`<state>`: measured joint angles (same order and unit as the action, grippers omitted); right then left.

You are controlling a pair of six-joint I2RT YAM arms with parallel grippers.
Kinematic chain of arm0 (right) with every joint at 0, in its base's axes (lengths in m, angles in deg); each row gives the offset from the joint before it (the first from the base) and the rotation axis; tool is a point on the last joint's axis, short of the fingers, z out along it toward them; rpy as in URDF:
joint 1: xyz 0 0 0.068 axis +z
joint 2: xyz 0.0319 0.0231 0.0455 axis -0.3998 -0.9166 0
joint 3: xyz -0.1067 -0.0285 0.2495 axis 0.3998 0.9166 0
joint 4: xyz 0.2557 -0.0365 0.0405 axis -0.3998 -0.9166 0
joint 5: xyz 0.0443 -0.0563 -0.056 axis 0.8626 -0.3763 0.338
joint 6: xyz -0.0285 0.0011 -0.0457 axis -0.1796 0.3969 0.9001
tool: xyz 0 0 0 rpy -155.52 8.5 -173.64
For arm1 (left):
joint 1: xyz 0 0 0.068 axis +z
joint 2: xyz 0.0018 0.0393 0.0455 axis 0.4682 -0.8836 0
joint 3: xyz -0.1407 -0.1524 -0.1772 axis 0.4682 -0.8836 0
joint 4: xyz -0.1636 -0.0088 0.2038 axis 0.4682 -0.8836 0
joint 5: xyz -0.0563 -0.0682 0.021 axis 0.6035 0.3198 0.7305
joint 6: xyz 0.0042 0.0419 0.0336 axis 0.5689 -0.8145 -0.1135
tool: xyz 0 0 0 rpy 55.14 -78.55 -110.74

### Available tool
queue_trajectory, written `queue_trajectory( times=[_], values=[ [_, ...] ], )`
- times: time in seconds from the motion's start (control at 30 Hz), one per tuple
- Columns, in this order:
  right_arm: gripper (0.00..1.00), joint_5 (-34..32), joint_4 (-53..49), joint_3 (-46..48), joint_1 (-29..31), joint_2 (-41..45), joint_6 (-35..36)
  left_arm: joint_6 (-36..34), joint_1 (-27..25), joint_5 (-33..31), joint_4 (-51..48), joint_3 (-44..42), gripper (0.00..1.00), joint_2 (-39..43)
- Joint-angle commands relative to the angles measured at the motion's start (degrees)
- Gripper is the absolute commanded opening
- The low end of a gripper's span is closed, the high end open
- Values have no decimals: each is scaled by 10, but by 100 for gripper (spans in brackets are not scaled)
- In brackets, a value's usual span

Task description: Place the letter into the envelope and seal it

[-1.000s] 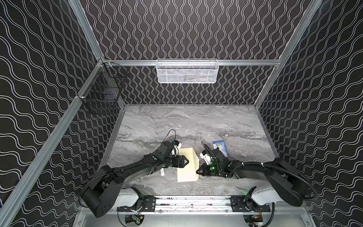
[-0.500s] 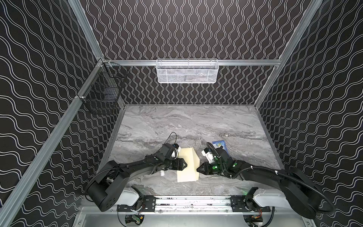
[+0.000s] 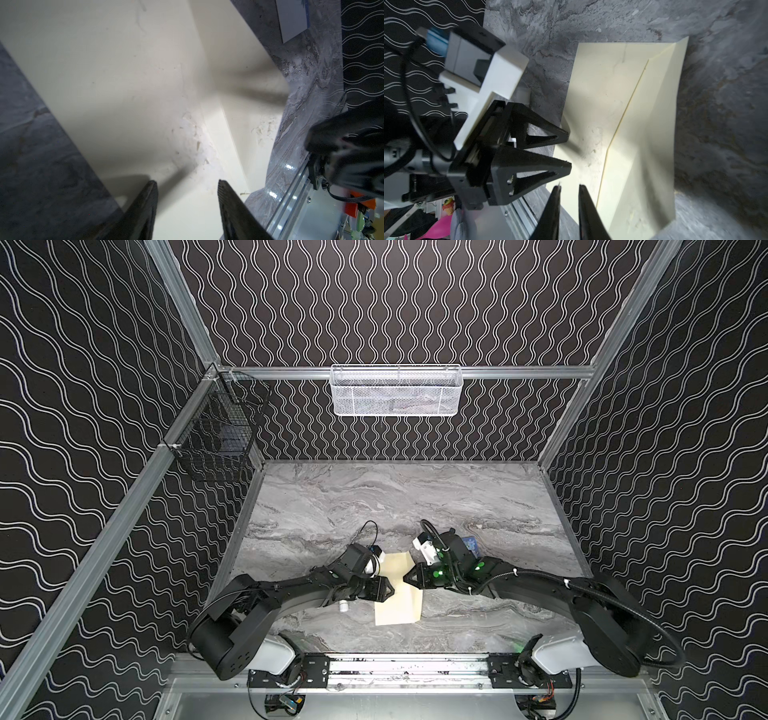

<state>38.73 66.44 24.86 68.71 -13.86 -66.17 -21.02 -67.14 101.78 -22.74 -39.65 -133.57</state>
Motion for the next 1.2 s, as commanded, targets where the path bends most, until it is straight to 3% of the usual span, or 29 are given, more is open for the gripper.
queue_trajectory(
  times=[0.0,0.5,0.8,1.03,1.17],
  values=[
    [14,6,-13,-16,-7,-36,18,-20,-1,-10,-13,6,46,-20],
    [12,3,-15,28,-80,-112,46,1,-1,-33,-24,-17,39,-15],
    [12,-9,-32,59,-110,-78,56,9,-1,-47,-37,-19,38,-8],
    [11,35,-89,-17,-110,-29,67,8,-1,-46,-28,-16,37,-23],
    [11,41,-76,-60,-103,-45,59,10,-1,-52,-30,-17,37,-20]
  ],
)
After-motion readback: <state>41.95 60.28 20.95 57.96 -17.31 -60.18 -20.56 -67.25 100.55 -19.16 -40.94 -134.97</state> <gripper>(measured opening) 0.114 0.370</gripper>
